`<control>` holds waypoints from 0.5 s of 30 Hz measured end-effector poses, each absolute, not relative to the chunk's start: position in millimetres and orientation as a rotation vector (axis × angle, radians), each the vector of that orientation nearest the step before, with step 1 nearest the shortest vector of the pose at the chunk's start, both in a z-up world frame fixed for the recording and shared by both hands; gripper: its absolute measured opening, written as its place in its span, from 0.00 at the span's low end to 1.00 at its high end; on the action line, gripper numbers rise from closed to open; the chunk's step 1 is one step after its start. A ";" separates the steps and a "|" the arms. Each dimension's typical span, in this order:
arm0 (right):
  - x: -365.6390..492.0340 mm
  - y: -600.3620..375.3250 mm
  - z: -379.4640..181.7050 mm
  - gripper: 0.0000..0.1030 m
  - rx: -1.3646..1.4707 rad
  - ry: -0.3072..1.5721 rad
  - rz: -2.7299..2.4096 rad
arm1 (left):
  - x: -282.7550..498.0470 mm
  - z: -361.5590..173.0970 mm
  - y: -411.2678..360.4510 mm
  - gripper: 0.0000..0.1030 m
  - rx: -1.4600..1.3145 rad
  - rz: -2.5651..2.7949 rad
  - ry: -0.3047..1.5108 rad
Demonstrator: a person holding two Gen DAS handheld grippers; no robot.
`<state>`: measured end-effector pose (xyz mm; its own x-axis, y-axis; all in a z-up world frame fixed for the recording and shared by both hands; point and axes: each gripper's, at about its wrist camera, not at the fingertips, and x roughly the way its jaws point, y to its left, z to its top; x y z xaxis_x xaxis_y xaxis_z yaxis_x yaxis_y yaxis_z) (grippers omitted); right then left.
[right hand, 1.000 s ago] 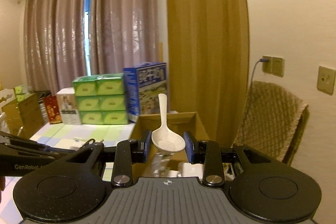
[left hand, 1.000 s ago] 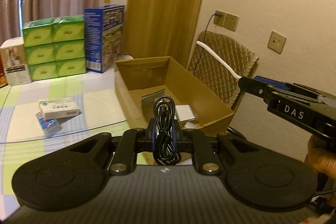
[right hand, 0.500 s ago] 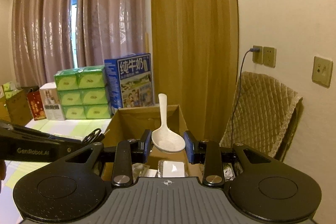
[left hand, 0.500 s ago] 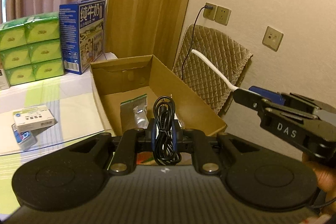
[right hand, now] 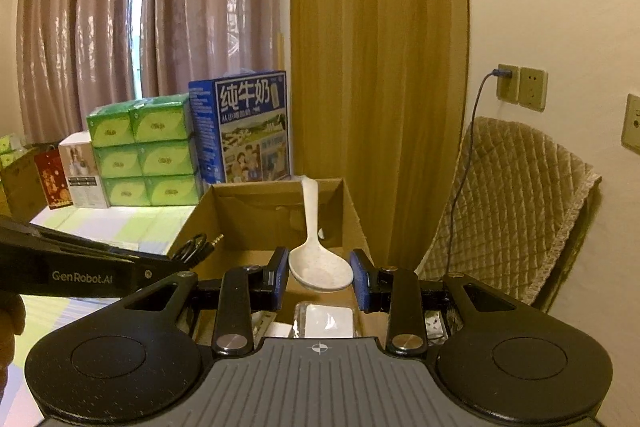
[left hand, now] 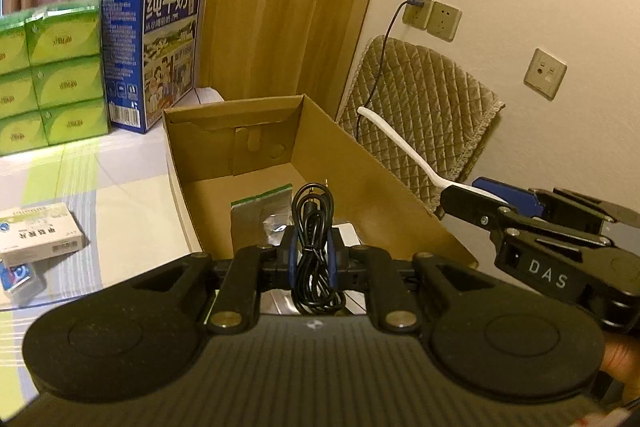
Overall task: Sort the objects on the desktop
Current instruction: 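Carry the spoon and cable over the cardboard box with both tools, then open both tools to drop the spoon and cable into the cardboard box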
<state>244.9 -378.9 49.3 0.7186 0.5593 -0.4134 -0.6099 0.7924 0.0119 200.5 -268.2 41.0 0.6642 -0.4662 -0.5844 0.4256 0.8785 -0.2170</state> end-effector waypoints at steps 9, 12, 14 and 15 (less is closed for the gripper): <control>253.6 -369.4 39.6 0.29 -0.141 0.431 0.655 | 214.9 28.2 -258.4 0.14 -0.074 -0.475 0.678; 253.3 -366.9 36.6 0.29 -0.140 0.439 0.659 | 214.0 26.5 -253.3 0.14 -0.078 -0.468 0.681; 252.2 -365.5 35.9 0.29 -0.139 0.440 0.663 | 212.8 26.2 -250.4 0.14 -0.080 -0.461 0.679; 251.2 -364.8 36.1 0.29 -0.140 0.439 0.664 | 212.2 26.3 -249.3 0.14 -0.079 -0.461 0.679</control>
<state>251.2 -364.8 36.1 0.7002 0.5648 -0.4367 -0.6229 0.7822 0.0129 212.2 -249.3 26.3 0.6823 -0.4355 -0.5872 0.3848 0.8969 -0.2182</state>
